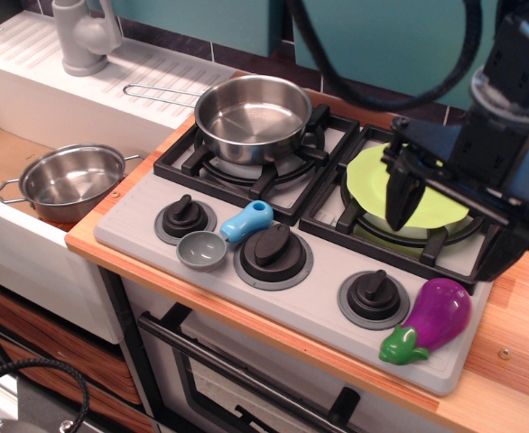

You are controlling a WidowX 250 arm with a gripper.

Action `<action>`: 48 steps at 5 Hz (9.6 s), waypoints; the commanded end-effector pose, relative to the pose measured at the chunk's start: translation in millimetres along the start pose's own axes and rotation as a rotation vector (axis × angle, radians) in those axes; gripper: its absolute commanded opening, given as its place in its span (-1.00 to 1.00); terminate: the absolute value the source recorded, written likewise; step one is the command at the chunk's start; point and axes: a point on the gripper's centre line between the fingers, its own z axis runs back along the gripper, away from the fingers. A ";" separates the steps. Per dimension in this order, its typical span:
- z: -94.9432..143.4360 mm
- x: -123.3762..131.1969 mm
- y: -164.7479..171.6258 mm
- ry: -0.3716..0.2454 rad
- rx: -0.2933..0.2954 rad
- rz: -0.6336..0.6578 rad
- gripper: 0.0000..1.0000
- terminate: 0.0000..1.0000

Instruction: Put eggplant on plate and spoon in pot or pan on stove

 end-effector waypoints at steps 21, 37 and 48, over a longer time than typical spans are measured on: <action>-13.5 82.8 49.9 -0.032 -0.054 -0.028 -1.00 -1.00; 17.7 29.4 125.2 -0.100 0.047 -0.159 1.00 -1.00; -73.8 -9.1 147.7 -0.226 0.040 -0.113 1.00 -1.00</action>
